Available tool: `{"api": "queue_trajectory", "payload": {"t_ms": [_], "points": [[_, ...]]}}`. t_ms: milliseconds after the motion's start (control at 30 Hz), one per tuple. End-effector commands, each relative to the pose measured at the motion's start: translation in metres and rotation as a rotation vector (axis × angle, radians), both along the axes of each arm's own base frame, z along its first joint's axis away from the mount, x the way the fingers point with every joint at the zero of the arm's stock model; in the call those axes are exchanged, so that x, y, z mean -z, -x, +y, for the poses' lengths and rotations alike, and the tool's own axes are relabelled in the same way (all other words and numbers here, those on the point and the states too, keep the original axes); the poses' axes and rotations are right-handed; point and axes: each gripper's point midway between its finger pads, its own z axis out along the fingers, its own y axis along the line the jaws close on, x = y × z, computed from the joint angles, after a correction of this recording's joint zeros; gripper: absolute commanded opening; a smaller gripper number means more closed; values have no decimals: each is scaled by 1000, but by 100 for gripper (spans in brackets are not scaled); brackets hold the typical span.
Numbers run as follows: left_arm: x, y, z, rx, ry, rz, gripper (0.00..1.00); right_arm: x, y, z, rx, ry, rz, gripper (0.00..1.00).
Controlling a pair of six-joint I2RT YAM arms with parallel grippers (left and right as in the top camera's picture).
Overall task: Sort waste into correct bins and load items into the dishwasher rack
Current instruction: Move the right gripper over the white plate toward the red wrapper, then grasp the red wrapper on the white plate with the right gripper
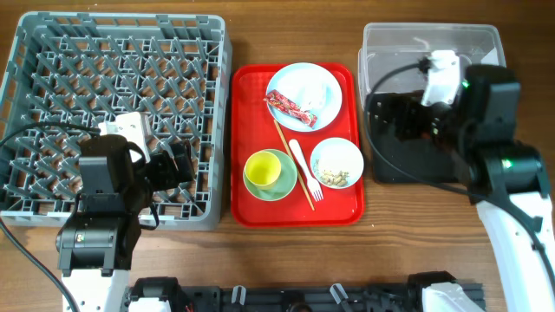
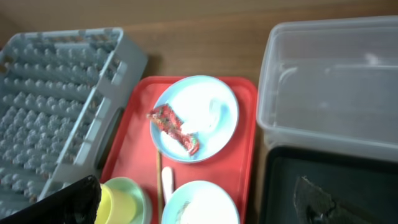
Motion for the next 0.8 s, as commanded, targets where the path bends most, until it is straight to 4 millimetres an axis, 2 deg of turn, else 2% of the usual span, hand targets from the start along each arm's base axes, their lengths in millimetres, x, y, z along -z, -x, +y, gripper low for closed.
{"api": "queue_trajectory", "payload": {"t_ms": [0, 100, 200, 267, 367, 600, 700, 767], "points": [[-9, -3, 0, 0, -6, -27, 100, -30, -22, 21, 9, 53, -37, 100], [-9, -3, 0, 0, -7, -27, 100, -22, -53, 50, -13, 124, 2, 100], [-9, -3, 0, 0, -7, -27, 100, 3, -83, 74, -3, 146, 57, 100], [-9, -3, 0, 0, -7, -26, 100, 28, -100, 91, -5, 141, 96, 95], [-9, -3, 0, 0, -7, -26, 100, 91, -123, 96, 90, 174, 201, 92], [-9, -3, 0, 0, -7, -26, 100, 208, -136, 102, 180, 183, 417, 87], [-8, -4, 0, 0, -7, -23, 100, 237, -131, 104, 211, 169, 489, 73], [-8, -4, 0, 0, -7, -22, 100, 249, -130, 103, 237, 163, 517, 65]]}}
